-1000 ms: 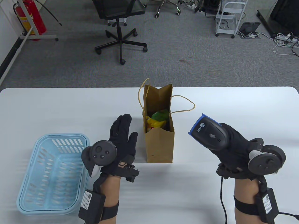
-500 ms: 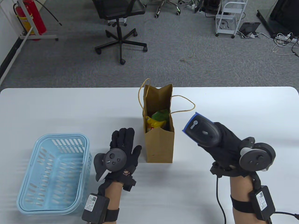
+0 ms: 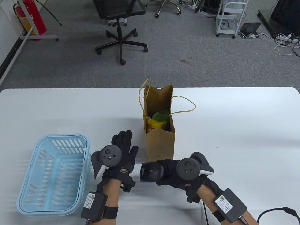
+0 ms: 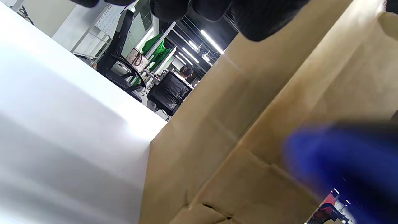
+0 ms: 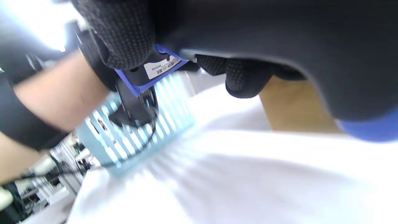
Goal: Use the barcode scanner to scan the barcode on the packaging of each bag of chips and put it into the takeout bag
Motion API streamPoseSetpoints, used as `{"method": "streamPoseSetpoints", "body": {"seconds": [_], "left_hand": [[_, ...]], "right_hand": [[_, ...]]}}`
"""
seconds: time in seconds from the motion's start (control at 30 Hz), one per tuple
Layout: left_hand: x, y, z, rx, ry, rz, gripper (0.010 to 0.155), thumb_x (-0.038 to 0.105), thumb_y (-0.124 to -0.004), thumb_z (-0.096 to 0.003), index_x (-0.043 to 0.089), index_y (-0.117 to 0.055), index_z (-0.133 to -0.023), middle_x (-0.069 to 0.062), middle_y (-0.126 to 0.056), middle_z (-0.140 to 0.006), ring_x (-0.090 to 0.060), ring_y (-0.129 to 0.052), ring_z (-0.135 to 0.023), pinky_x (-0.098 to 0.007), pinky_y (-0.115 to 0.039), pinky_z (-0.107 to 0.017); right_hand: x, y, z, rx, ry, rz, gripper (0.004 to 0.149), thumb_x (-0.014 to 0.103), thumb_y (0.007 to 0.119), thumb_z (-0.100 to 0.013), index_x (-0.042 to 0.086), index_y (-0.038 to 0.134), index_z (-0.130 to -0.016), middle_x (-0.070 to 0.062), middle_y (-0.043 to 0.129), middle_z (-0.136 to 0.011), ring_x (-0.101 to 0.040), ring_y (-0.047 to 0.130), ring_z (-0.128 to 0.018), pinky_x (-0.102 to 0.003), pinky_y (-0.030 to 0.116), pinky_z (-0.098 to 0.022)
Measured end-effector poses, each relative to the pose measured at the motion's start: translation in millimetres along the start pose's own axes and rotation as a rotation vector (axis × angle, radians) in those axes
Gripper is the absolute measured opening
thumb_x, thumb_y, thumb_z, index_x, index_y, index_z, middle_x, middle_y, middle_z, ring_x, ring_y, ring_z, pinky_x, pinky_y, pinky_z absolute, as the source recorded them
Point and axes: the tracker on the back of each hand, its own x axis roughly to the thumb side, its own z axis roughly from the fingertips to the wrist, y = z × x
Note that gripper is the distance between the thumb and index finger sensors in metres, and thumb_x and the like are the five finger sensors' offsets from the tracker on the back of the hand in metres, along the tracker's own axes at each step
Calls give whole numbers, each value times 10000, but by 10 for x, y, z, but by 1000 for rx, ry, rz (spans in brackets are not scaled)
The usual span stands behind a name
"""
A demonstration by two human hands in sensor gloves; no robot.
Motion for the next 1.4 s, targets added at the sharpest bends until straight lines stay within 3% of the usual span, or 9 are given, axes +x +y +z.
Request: {"method": "streamPoseSetpoints", "body": {"seconds": [0.07, 0.23, 0.47, 0.77, 0.93, 1.0, 1.1, 1.2, 1.4], "left_hand": [[-18, -10, 8, -6, 2, -2, 718, 370, -658, -576, 74, -384, -1169, -290, -338, -1157, -663, -303, -998, -753, -420, -643], [-43, -48, 5, -36, 6, -10, 719, 373, -659, -576, 68, -391, -1170, -281, -319, -1162, -667, -267, -995, -759, -401, -640], [-81, -94, -7, -62, 15, -20, 720, 373, -659, -575, 65, -393, -1169, -280, -315, -1162, -667, -258, -994, -761, -393, -640], [-174, -110, -22, -82, 49, -27, 721, 377, -657, -576, 61, -394, -1168, -278, -315, -1162, -665, -249, -994, -760, -388, -641], [-206, -140, -26, -101, 61, -45, 720, 376, -657, -576, 62, -394, -1168, -278, -317, -1162, -665, -250, -994, -760, -388, -642], [-215, -133, -27, -105, 66, -53, 721, 375, -658, -576, 60, -393, -1168, -276, -316, -1162, -666, -247, -993, -760, -388, -641], [-229, -107, -29, -94, 72, -48, 721, 376, -657, -576, 62, -390, -1169, -277, -313, -1163, -665, -245, -994, -759, -385, -643], [-236, -101, -18, -86, 75, -40, 721, 376, -658, -576, 59, -394, -1168, -278, -319, -1161, -666, -250, -992, -760, -386, -640], [-235, -109, 2, -84, 73, -48, 729, 386, -663, -574, 55, -397, -1167, -283, -319, -1160, -667, -242, -989, -771, -352, -630]], "right_hand": [[-2, 202, -76, 62, 8, 38, 647, 436, 823, -546, -21, 693, -987, -211, 845, -851, -372, 1006, -624, -510, 856, -450], [12, 344, -114, 84, 48, 113, 615, 456, 835, -530, 12, 747, -947, -190, 850, -838, -414, 964, -667, -545, 824, -483], [-59, 484, -123, 155, 77, 205, 618, 483, 849, -499, 31, 808, -919, -216, 786, -883, -443, 901, -720, -572, 789, -521], [-101, 579, -131, 172, 85, 230, 615, 488, 839, -501, 34, 803, -914, -206, 802, -855, -403, 923, -675, -539, 810, -494], [-114, 590, -122, 198, 103, 216, 670, 495, 815, -510, 14, 747, -972, -230, 786, -882, -427, 915, -702, -558, 800, -508], [-93, 516, -71, 238, 128, 225, 766, 541, 784, -491, 3, 686, -1027, -258, 744, -942, -470, 883, -778, -580, 781, -537], [-109, 342, 61, 155, 147, 237, 845, 593, 733, -472, 0, 642, -1066, -276, 732, -973, -496, 869, -811, -594, 774, -546], [-168, 142, 195, 61, 147, 255, 821, 618, 673, -480, 21, 690, -1042, -236, 822, -897, -446, 942, -713, -558, 809, -507], [-425, -263, 438, -138, 219, 303, 722, 590, 663, -504, 53, 776, -974, -196, 895, -806, -403, 995, -615, -528, 839, -454]]}}
